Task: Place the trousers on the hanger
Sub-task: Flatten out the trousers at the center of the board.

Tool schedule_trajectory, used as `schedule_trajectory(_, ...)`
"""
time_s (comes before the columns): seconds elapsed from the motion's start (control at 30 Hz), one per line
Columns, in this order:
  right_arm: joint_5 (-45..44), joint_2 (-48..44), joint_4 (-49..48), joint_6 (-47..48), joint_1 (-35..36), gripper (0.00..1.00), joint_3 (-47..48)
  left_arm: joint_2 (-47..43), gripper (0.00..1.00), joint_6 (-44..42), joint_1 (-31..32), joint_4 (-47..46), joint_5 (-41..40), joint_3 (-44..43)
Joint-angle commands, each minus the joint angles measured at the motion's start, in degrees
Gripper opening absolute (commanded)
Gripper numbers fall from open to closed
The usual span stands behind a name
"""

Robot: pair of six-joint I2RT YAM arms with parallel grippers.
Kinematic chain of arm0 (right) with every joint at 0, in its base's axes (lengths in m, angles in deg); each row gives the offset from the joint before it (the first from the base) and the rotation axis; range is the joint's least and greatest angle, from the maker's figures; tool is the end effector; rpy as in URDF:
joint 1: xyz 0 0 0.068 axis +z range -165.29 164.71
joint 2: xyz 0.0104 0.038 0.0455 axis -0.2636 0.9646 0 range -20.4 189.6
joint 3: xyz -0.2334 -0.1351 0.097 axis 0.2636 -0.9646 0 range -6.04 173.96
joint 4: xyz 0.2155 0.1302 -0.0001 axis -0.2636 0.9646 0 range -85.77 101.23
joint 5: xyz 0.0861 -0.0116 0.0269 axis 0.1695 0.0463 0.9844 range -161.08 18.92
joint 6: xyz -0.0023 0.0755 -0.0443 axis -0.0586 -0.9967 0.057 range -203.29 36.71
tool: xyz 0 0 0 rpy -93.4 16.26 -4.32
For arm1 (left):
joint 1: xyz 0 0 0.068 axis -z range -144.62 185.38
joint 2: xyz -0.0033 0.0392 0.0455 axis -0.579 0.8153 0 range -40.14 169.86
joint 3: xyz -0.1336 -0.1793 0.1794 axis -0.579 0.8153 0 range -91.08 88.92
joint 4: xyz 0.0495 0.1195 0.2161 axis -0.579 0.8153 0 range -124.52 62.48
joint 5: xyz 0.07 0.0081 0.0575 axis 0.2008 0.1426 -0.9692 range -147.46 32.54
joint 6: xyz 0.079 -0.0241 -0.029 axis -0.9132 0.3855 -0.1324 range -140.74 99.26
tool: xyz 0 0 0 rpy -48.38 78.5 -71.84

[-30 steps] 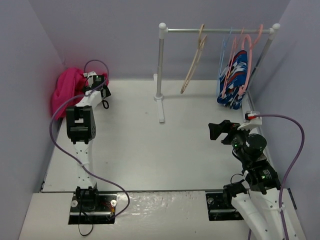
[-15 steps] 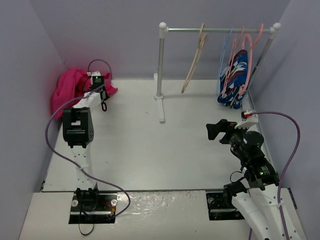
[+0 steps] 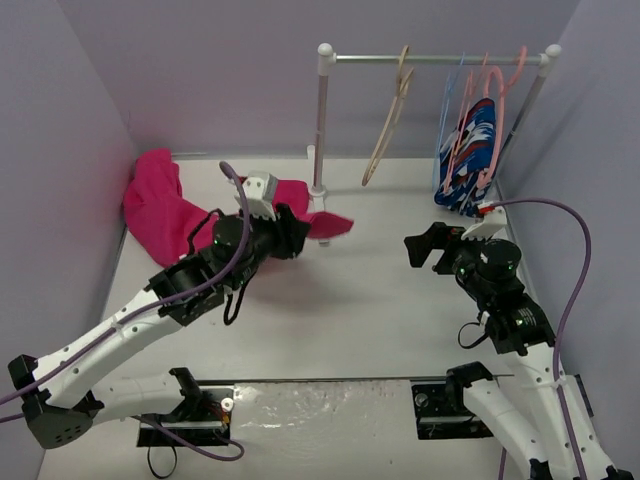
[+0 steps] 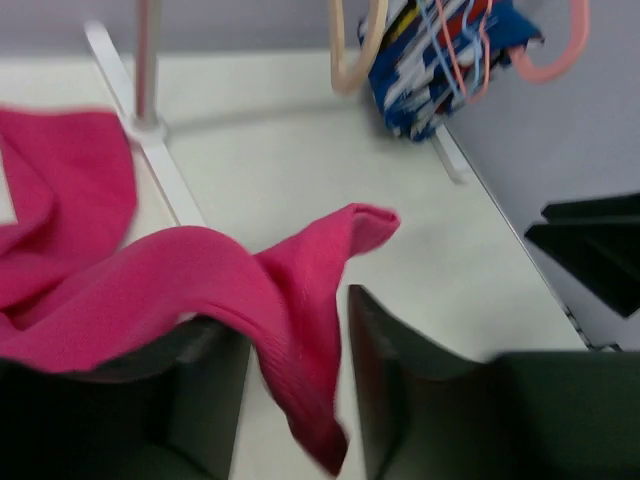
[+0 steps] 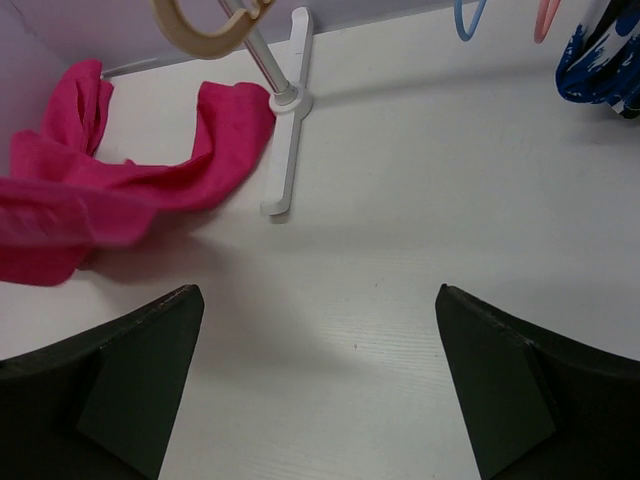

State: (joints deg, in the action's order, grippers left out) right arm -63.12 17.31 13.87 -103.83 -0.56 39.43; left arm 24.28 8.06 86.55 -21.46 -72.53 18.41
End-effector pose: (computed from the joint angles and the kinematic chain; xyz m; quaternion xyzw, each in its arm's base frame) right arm 0.1667 0.0549 0.3699 -0.0118 0.7184 0.2576 0.6461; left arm 0.1879 -0.2014 0.4310 0.0587 0.7451 -0.3470 0.5665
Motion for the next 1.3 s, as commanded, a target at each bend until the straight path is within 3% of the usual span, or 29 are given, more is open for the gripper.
schedule_trajectory(0.0,3.4,2.1,-2.5,0.9,0.6,1.0,1.8,-0.3,0.55,10.4,5.2,6.6,-2.4,9.4)
schedule_trajectory(0.1,4.9,4.3,-2.2,1.6,1.1,1.0,1.6,-4.1,0.71,12.3,5.7,10.3,-2.4,11.1)
schedule_trajectory(0.23,4.2,8.3,-2.6,2.3,4.5,1.0,1.5,-10.1,0.78,12.0,5.6,16.2,-6.4,10.7)
schedule_trajectory(0.37,-5.6,15.8,-5.1,3.0,17.0,1.0,2.2,-14.0,0.84,10.0,4.7,24.4,-15.9,9.4)
schedule_trajectory(0.47,-14.9,22.2,-9.0,2.8,25.0,1.0,3.4,-15.6,0.85,7.8,0.8,29.2,-18.6,9.0)
schedule_trajectory(0.6,-16.4,32.9,-14.5,2.4,29.3,1.0,6.1,-15.5,0.86,1.9,-10.9,25.8,-9.3,10.9)
schedule_trajectory(0.73,-16.2,35.0,-18.1,1.1,29.9,1.0,4.8,-6.7,0.86,-4.2,-23.3,19.6,7.4,9.8)
schedule_trajectory(0.8,-15.5,34.7,-19.3,0.9,30.0,1.0,3.0,-0.9,0.86,-5.9,-26.4,17.3,12.0,6.4)
schedule_trajectory(0.97,-13.4,33.9,-19.7,-0.6,30.6,1.0,-1.0,18.5,0.86,-10.2,-27.8,13.7,13.7,-5.4)
schedule_trajectory(1.27,-15.0,27.0,-20.1,-4.0,31.5,1.0,-9.1,50.0,0.85,-14.2,-32.4,16.9,15.1,-33.3)
